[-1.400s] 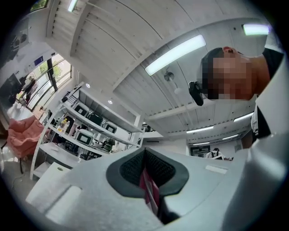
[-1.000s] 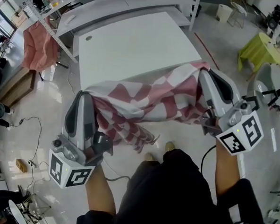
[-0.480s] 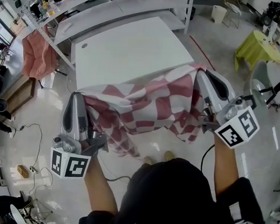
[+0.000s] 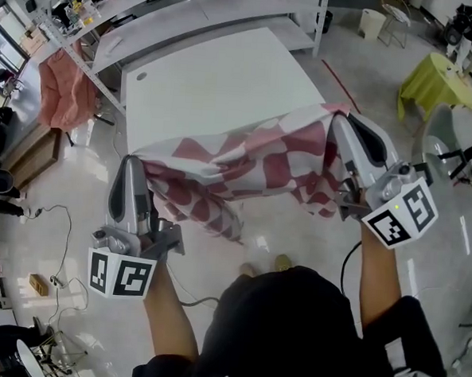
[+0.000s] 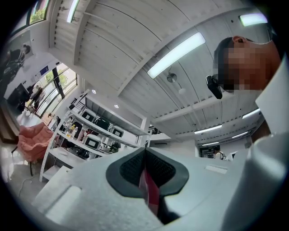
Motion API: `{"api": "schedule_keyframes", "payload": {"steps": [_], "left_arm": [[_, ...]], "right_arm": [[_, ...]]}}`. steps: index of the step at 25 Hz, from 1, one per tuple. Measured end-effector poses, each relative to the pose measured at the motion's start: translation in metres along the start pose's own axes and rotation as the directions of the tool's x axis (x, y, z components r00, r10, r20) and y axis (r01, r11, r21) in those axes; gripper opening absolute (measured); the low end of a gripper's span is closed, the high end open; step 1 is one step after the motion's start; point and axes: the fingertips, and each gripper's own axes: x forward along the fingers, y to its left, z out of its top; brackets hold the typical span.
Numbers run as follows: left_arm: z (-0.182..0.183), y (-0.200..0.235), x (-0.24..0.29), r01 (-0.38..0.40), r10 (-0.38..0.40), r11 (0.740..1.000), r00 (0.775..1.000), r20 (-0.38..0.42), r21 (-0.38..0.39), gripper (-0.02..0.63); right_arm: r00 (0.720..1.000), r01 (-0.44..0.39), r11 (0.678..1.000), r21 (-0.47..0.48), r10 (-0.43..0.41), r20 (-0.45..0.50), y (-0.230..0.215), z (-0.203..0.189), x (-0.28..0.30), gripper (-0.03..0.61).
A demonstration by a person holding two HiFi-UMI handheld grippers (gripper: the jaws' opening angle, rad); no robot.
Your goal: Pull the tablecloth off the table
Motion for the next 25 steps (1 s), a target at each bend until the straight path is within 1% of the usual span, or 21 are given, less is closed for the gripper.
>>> {"api": "schedule_keyframes", "payload": {"steps": [11, 25], "left_arm": [[-0.009, -0.002, 0.011, 0.002, -0.001, 1.000, 1.000, -0.021, 0.002, 0.011], [-0.012, -0.003, 0.013, 0.006, -0.006, 1.000, 0.999, -0.034, 0.003, 0.011]], "right_arm": [[0.999, 0.022, 1.000, 0.020, -0.021, -0.049, -0.013, -0.029, -0.003, 0.006], [0.998, 0.021, 1.000, 0.019, -0.020, -0.062, -0.015, -0.034, -0.002, 0.006]]}}
